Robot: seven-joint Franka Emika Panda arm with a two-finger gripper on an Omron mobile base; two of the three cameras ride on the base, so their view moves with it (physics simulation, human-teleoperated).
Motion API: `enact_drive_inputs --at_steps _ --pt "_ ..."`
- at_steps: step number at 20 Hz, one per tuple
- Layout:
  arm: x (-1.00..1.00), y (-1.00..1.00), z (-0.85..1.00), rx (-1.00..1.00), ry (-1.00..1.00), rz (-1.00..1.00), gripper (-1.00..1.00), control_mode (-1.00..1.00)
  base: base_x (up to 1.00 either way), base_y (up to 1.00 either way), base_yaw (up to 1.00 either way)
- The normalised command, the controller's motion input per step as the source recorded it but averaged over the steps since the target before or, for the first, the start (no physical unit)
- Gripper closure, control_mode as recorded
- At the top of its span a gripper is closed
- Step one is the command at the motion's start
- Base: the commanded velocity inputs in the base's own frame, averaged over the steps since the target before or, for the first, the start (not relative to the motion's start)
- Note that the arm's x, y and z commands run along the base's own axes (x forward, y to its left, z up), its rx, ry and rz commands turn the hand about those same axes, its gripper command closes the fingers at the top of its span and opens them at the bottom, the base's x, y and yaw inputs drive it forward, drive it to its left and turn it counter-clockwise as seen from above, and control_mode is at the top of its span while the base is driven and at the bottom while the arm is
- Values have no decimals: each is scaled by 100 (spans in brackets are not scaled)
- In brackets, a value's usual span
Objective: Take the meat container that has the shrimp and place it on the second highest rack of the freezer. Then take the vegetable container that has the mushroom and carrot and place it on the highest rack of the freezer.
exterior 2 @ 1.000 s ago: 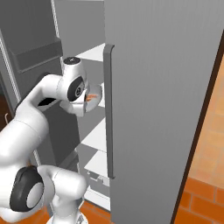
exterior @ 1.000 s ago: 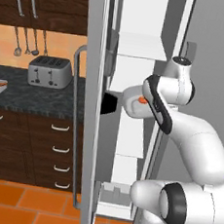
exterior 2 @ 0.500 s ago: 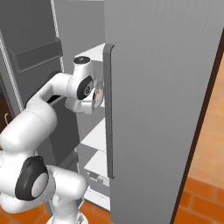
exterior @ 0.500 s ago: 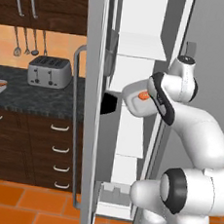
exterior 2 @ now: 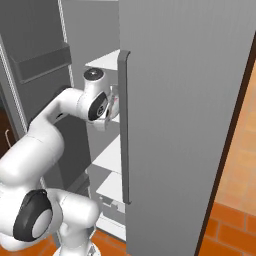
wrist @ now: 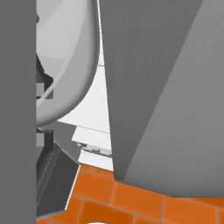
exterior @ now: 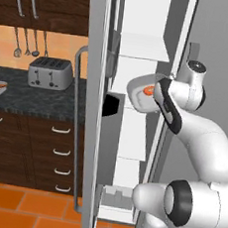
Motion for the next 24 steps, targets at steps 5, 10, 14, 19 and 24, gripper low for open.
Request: enact_drive_inputs --at_steps 5,10,14,19,24 --pt "32 40 0 -1 -1 -16 100 -100 0 0 0" --pt "30 9 0 0 0 -22 100 -100 0 0 0" --pt "39 -3 0 1 0 -18 100 -100 0 0 0" --pt "44 0 -6 1 0 -11 100 -100 0 0 0" --pt "55 -3 -32 1 0 -5 100 -100 0 0 0"
